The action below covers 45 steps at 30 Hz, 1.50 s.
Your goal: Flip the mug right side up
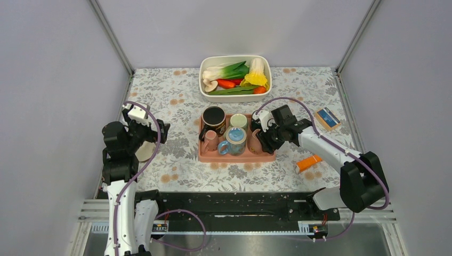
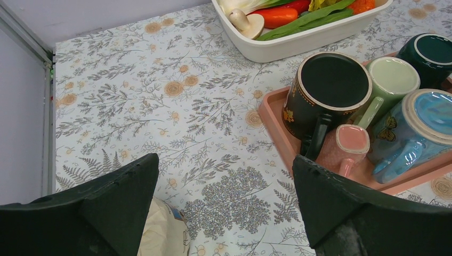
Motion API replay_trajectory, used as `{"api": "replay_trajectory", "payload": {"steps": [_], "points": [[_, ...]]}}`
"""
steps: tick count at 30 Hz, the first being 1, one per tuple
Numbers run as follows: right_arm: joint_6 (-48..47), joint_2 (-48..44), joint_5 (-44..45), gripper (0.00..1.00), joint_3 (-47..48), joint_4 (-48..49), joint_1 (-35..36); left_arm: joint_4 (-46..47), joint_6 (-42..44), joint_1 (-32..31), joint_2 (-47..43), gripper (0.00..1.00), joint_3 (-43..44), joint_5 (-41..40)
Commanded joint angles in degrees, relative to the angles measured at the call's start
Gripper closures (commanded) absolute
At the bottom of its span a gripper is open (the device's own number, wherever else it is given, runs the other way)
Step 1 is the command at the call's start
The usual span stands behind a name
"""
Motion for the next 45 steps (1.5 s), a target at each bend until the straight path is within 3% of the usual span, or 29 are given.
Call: {"api": "replay_trajectory", "payload": {"steps": [1, 8, 22, 45], "points": [[0.57, 0.54, 1.21, 0.45, 0.77, 1.58, 0.87, 3.14, 0.26, 0.38, 0.32, 0.01, -0.18, 1.79], [0.48, 0.91, 1.13, 0.55, 0.68, 1.58, 1.25, 3.15, 0.32, 0.41, 0.34, 0.01, -0.18, 1.94], [0.30, -0.87, 4.84, 0.99, 1.10, 1.52, 1.50, 2.84, 0.53, 0.64, 0.20, 0.01, -0.17, 2.94], [-2.62, -23.25, 2.92, 1.00, 2.37, 2.35, 1.61, 2.02, 1.04, 0.68, 0.34, 0.01, 0.00, 6.55]]}}
